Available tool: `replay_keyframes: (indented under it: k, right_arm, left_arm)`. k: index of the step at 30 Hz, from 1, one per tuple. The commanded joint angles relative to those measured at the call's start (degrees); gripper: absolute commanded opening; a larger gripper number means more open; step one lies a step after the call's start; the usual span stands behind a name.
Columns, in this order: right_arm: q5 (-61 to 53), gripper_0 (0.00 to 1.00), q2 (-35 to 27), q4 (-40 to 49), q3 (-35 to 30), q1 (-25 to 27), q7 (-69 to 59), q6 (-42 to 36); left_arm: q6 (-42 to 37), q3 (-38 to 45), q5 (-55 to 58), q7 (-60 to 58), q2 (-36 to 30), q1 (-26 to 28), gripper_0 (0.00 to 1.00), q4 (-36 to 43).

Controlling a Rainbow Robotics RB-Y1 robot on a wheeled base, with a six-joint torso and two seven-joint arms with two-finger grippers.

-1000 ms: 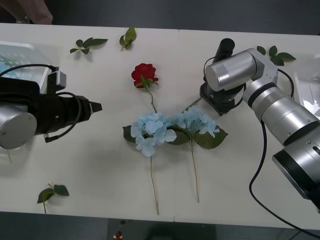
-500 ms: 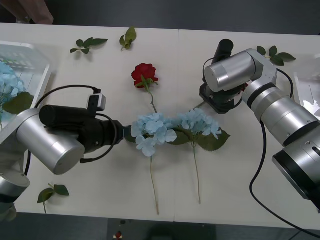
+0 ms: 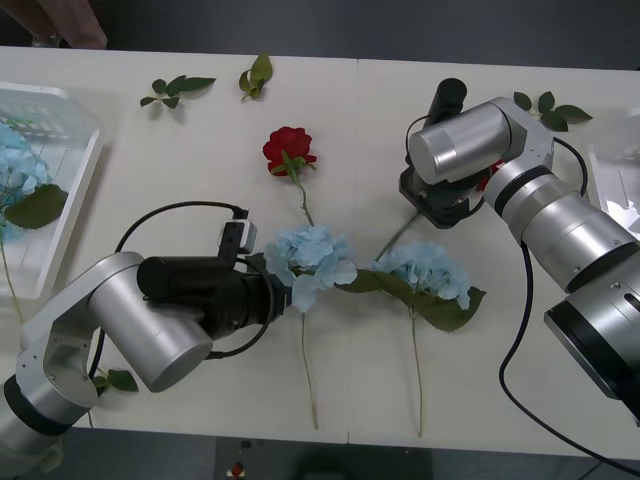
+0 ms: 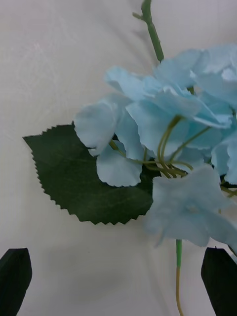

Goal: Put the red flowers into the right box and the blue flowers into the left box

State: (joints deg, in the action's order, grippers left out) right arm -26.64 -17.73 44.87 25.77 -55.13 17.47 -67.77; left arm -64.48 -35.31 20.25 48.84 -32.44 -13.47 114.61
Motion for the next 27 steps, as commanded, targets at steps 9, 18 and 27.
replay_keyframes:
  k: [9, 18, 27]
  right_arm:
    - [1.7, 0.00, -0.5, 6.0, -4.8, -4.6, -0.2, -8.2]
    - [1.4, 0.00, -2.8, 13.8, -7.8, -4.6, 0.9, -14.6]
    - [1.3, 0.00, -5.8, 21.0, -11.7, -4.6, 7.0, -20.8]
  left_arm:
    - [0.4, -6.4, -2.8, -5.2, 3.0, -6.7, 1.00, -2.3]
    - [0.8, -8.5, -3.9, -6.1, 6.3, -9.8, 1.00, -9.6]
    - [3.0, -10.2, -4.0, -6.7, 6.7, -10.3, 1.00, -12.6]
